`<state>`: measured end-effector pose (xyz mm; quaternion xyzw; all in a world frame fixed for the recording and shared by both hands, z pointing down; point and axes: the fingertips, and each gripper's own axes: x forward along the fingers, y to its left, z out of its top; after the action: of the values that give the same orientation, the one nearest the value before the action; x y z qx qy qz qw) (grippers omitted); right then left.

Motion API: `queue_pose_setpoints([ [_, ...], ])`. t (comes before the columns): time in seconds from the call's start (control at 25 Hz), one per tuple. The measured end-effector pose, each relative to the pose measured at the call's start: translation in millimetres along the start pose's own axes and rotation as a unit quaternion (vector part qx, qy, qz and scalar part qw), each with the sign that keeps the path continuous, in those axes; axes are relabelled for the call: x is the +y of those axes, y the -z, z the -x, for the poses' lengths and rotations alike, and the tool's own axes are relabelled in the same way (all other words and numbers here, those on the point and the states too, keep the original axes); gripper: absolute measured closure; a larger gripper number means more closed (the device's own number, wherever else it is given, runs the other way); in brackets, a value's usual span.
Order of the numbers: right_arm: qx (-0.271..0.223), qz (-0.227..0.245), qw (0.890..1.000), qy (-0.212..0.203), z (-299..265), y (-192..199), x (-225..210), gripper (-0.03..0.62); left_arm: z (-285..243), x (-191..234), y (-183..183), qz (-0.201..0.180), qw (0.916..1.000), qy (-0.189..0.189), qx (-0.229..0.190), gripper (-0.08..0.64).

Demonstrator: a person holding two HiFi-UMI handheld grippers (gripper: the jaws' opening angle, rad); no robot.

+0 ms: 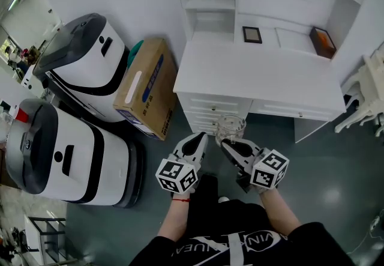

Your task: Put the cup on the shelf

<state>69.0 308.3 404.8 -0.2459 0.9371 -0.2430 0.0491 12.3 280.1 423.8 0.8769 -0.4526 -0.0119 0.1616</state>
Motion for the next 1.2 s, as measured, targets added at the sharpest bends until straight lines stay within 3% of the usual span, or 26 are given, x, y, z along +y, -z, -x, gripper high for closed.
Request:
queue_pose_setpoints([
  [0.6,-0.015,0.013,0.999,0.025,-111.7,-62.6,-83.9,0.571,-111.7,105.9,-60.0,0.0,0.9986,0.054,0.004,0.551],
  [1.2,-0.026,-0.002,0.997,0.068,-194.0,-84.3,-140.9,0.571,-166.9,186.4,-82.3,0.008,0.9947,0.098,0.03,0.551],
])
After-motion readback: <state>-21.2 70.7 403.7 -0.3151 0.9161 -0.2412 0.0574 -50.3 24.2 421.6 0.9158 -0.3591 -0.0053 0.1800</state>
